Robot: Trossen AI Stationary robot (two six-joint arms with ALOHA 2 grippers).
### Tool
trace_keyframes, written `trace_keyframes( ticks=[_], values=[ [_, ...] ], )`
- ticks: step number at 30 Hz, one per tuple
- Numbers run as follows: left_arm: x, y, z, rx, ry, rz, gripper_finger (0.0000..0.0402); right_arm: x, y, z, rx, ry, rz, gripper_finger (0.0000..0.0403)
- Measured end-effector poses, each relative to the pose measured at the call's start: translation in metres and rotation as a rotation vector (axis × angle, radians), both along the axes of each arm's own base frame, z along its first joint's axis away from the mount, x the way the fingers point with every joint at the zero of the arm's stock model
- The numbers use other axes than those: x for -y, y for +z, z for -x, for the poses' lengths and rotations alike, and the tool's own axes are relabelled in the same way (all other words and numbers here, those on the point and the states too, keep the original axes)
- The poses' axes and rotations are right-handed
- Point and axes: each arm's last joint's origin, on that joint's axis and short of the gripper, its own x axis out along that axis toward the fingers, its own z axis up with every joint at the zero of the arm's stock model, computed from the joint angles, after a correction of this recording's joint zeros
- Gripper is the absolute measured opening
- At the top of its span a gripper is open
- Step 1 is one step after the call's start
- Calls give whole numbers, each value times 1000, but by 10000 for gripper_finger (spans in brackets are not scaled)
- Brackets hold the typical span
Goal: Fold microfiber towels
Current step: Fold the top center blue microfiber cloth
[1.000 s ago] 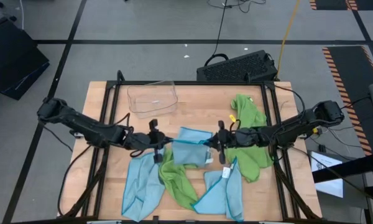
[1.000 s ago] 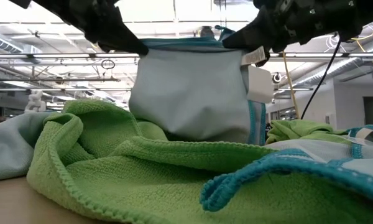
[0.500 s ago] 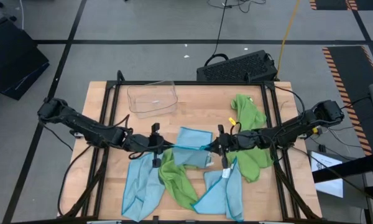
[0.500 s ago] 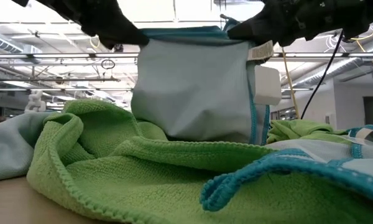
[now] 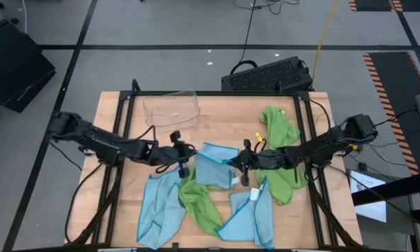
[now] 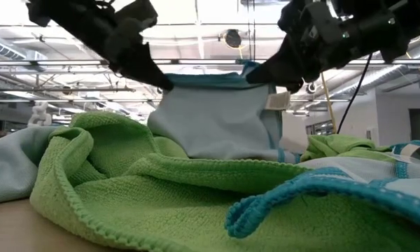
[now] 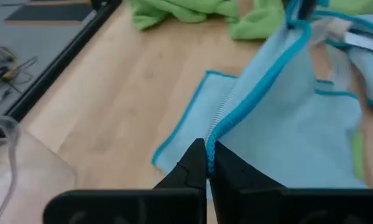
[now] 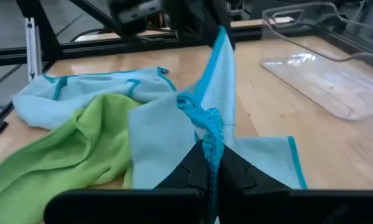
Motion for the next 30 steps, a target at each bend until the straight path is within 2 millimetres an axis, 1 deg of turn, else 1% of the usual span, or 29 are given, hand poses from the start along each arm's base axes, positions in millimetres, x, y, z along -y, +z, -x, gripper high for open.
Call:
trace_keyframes(
  ticks=[5,9,12,16,21,24,27,30],
  values=[
    [-10,-12,-12,7,44,1,15,5,-5,1,-50,-45,3,2],
    [-15,-21,-18,-3,48,10,6,8,-9,3,-96,-82,13,2],
    [-19,-26,-21,-13,59,12,8,9,-11,4,-120,-93,11,2],
    [-23,-30,-24,-14,75,14,16,13,-13,4,-143,-114,5,2],
    [-24,-32,-26,-6,76,16,5,15,-16,4,-157,-127,-2,2],
    [-24,-32,-27,-5,74,13,13,15,-18,4,-163,-131,-7,4],
    [-24,-35,-27,-19,73,8,20,16,-18,4,-163,-157,-1,15],
    [-24,-34,-28,3,78,6,20,17,-20,5,-178,-201,18,32]
  ],
)
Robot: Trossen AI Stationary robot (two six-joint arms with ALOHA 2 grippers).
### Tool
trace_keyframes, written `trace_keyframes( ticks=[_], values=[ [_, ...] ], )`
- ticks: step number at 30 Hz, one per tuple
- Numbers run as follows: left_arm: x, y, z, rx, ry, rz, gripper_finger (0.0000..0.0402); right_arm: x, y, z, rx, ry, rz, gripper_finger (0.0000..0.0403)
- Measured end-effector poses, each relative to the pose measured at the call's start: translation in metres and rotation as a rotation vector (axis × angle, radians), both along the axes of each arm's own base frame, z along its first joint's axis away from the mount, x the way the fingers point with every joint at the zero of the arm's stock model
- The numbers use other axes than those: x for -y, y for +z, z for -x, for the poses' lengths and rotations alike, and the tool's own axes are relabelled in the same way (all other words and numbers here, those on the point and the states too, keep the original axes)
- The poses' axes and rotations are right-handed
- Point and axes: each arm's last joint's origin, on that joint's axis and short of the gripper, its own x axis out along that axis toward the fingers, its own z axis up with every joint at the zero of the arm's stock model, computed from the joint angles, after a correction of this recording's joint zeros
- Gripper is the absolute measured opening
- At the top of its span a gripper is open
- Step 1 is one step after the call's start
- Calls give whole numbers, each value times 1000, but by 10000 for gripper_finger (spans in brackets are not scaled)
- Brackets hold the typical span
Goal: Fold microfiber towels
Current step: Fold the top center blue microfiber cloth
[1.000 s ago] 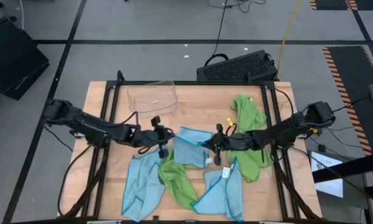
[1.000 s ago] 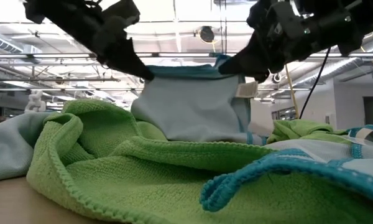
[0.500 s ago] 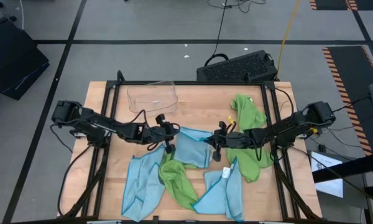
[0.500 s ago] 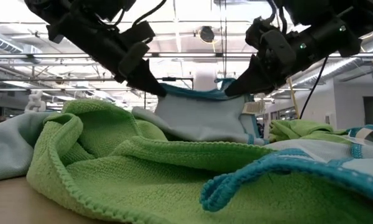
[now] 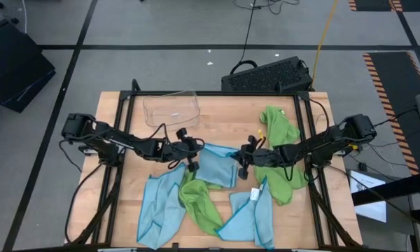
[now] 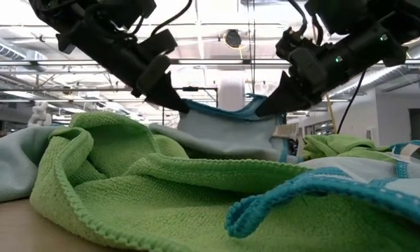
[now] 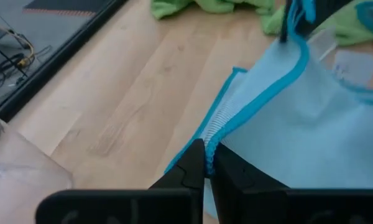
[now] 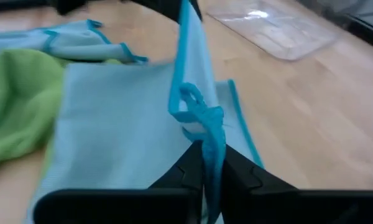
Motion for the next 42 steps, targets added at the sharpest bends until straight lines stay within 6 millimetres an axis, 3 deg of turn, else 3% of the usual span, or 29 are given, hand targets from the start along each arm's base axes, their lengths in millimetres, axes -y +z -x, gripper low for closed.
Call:
trace_keyframes(
  ticks=[6,13,18,23,31,42],
  values=[
    [0,-2,0,-19,-11,-21,34,2,-2,1,-18,-30,-30,81],
    [-2,-8,-3,-22,15,-33,114,2,-3,1,-19,-33,-34,139],
    [-3,-6,-4,8,63,-59,166,2,-3,1,-18,-35,-37,153],
    [0,-3,-4,23,41,-37,180,2,-1,1,-3,-33,-44,148],
    [8,-1,-7,67,-91,62,152,6,-4,-1,-5,-84,-6,123],
    [24,5,-9,118,-204,80,138,29,-47,-17,-72,-107,14,47]
  ],
)
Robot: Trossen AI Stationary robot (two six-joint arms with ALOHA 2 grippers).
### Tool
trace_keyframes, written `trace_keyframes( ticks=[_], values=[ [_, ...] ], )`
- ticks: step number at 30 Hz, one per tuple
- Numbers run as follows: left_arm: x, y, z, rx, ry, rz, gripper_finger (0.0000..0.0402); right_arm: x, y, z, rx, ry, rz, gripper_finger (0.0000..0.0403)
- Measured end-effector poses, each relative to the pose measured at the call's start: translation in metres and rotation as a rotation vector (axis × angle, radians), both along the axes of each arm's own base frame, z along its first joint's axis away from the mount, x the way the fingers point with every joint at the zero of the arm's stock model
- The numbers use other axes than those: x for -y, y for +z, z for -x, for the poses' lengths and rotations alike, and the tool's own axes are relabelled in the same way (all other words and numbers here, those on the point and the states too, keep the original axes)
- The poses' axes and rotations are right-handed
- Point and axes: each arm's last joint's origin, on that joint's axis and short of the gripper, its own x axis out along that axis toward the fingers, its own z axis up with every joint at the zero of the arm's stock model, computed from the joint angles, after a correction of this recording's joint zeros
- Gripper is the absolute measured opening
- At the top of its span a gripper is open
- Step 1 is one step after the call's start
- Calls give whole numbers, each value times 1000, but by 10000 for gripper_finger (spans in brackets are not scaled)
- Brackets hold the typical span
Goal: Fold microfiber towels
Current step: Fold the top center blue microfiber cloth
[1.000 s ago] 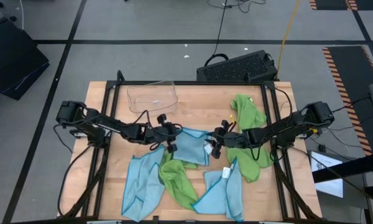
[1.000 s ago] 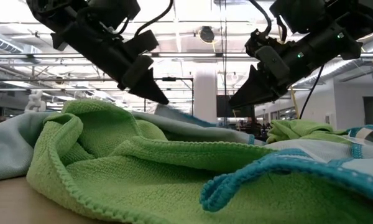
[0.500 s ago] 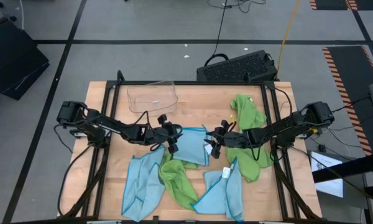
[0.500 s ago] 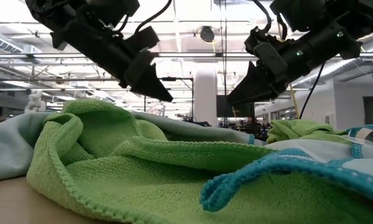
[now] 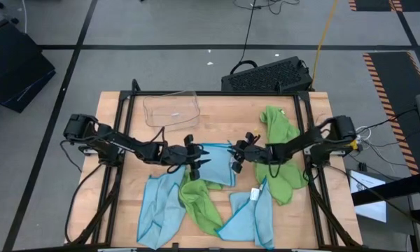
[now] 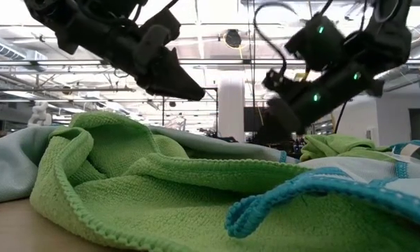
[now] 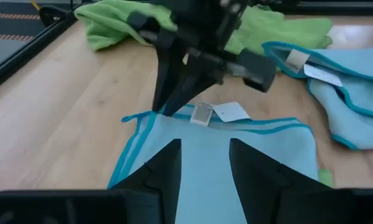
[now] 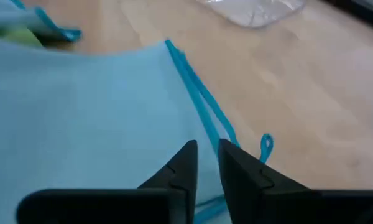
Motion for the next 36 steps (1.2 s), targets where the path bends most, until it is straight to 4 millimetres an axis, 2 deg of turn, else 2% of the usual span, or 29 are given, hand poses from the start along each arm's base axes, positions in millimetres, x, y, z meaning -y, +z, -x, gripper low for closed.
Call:
trace_keyframes(
  ticks=[3,6,16,21,25,28,33,36],
  values=[
    [1,-2,1,-25,-6,-5,138,7,-11,2,-71,11,-34,29],
    [2,-5,3,-64,-9,-12,138,11,-11,7,-131,15,-74,15],
    [2,-10,6,-117,-27,-10,138,7,9,20,-182,69,-181,2],
    [15,-10,8,-126,-129,-27,154,1,23,22,-135,94,-177,2],
    [37,-10,13,-126,-171,-89,188,-11,40,25,-52,92,-158,2],
    [56,-9,19,-118,-174,-172,219,-27,50,28,0,113,-122,4],
    [76,-9,27,-109,-210,-247,255,-62,52,37,17,137,-82,28],
    [79,-8,28,-95,-204,-224,257,-70,52,42,23,91,-18,54]
  ],
)
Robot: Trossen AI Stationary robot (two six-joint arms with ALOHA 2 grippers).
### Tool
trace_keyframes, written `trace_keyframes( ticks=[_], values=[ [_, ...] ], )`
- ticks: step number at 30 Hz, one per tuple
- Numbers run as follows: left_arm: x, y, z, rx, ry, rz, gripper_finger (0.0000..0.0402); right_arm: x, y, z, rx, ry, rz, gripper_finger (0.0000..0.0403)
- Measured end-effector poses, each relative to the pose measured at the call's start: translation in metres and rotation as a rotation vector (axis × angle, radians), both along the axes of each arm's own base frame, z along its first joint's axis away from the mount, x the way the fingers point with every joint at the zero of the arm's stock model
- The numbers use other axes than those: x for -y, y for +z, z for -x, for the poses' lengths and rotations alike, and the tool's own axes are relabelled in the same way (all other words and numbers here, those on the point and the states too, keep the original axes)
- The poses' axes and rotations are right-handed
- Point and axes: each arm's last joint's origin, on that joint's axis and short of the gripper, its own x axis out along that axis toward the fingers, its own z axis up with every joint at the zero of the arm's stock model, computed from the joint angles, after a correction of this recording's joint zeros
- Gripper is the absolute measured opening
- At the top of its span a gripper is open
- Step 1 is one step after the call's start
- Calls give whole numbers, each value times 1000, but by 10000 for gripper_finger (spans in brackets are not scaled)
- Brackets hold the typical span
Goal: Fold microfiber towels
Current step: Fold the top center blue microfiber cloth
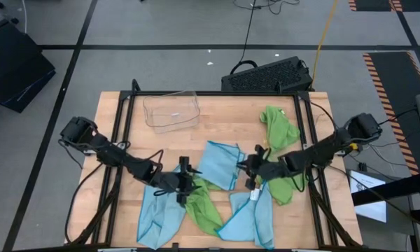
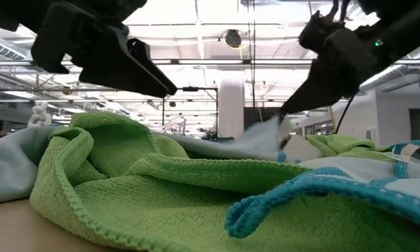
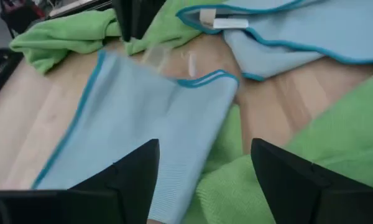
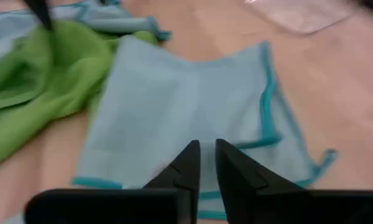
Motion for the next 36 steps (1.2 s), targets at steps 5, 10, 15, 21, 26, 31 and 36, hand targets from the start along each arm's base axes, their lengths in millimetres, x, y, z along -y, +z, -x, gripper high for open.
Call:
trace_keyframes(
  ticks=[5,10,15,21,26,31,36],
  values=[
    [-3,1,-3,41,64,-9,237,8,-1,1,-2,-109,97,113],
    [-9,2,-6,48,95,-6,217,13,-1,-2,-16,-71,21,155],
    [-3,1,-4,40,48,2,215,5,-1,-4,-28,79,-92,161],
    [16,1,6,37,-36,-71,252,-10,3,-3,11,185,-100,161],
    [13,-3,7,-7,-16,-162,276,-12,7,-4,49,208,-93,160],
    [-8,-7,1,-71,-12,-164,264,-9,7,-5,50,192,-91,160],
    [-32,-11,-5,-145,-12,-159,230,-5,7,-7,51,176,-90,160]
  ],
)
